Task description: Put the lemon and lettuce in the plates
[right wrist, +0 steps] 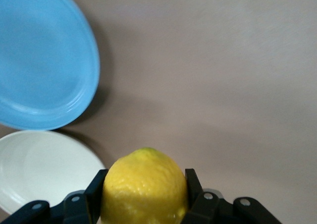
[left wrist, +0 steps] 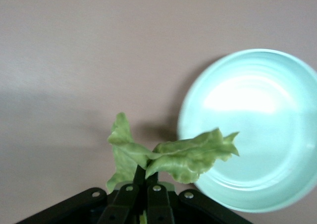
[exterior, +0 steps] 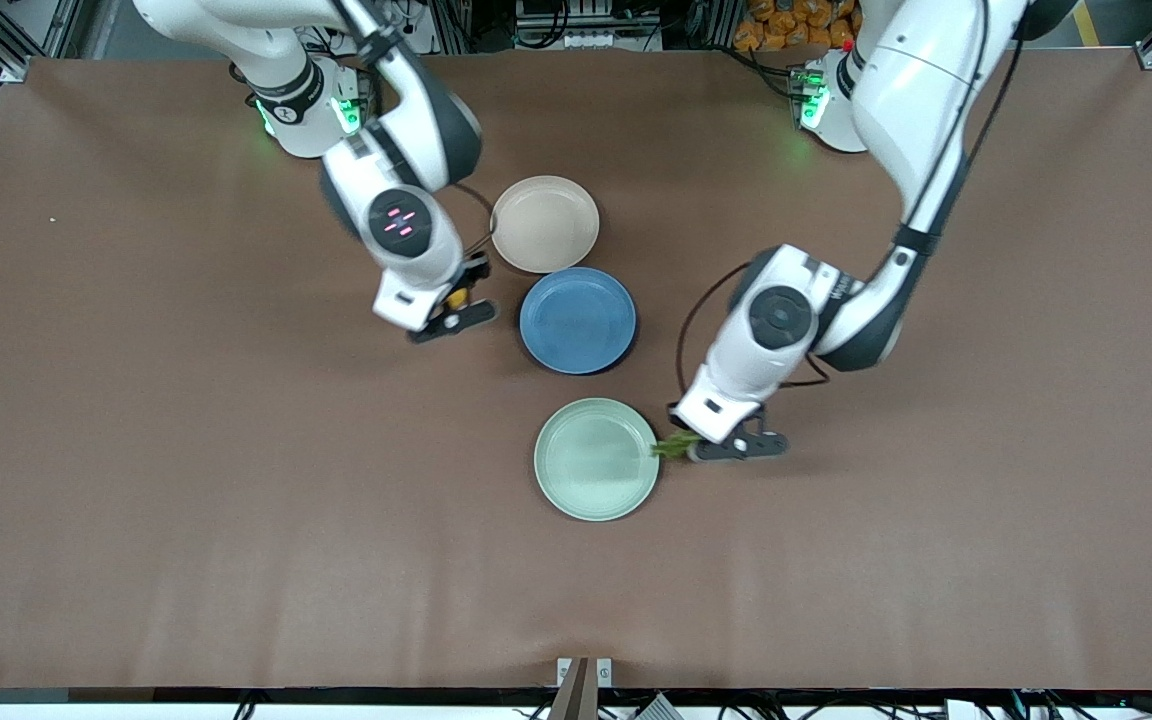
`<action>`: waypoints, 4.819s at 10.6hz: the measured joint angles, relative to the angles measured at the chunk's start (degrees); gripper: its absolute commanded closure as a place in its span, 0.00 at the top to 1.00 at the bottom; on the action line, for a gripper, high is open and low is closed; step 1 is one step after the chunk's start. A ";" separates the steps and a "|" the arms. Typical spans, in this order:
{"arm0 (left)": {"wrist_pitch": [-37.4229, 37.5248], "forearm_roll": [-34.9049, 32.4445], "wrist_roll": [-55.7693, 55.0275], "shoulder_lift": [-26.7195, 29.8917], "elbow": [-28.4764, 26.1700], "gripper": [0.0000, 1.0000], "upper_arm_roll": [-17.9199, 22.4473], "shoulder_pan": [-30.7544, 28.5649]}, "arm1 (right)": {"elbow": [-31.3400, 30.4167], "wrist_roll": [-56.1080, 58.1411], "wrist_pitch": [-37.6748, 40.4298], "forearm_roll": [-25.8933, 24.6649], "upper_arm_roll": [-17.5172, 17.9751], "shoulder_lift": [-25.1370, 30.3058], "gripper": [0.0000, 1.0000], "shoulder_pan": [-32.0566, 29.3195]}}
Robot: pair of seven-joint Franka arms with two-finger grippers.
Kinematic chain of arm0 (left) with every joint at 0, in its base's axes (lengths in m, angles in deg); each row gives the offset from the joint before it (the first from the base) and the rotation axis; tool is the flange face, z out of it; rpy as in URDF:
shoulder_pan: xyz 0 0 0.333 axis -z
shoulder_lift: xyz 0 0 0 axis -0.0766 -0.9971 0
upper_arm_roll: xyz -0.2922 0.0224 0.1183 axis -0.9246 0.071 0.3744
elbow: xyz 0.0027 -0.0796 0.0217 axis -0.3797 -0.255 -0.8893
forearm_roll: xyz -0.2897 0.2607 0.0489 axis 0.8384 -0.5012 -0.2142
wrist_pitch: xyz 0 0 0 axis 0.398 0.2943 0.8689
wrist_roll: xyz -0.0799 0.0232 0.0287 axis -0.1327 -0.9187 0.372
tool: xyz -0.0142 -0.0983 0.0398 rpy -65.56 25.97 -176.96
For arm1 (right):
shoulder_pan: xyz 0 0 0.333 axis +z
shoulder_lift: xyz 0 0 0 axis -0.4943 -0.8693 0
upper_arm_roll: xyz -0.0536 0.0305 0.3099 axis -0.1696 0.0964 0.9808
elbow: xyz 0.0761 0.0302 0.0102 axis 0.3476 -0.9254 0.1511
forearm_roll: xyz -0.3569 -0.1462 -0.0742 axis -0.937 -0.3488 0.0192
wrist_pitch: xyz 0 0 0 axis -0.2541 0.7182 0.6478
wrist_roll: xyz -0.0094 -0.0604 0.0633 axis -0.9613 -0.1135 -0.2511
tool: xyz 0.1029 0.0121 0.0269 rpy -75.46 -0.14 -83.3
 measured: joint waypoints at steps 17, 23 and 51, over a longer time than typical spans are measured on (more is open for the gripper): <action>10.11 -0.71 5.43 -1.09 7.50 1.00 3.40 -1.61 | 1.39 -22.73 -2.66 -2.41 -1.33 -8.36 1.00 25.08; 21.55 -0.71 13.35 6.42 4.40 1.00 3.02 -9.02 | 5.92 -23.48 -1.83 -4.36 -1.97 -9.50 1.00 22.24; 44.67 5.07 35.34 38.88 -1.79 1.00 7.20 -15.99 | 34.62 5.10 27.06 -5.81 -8.40 3.18 1.00 -30.33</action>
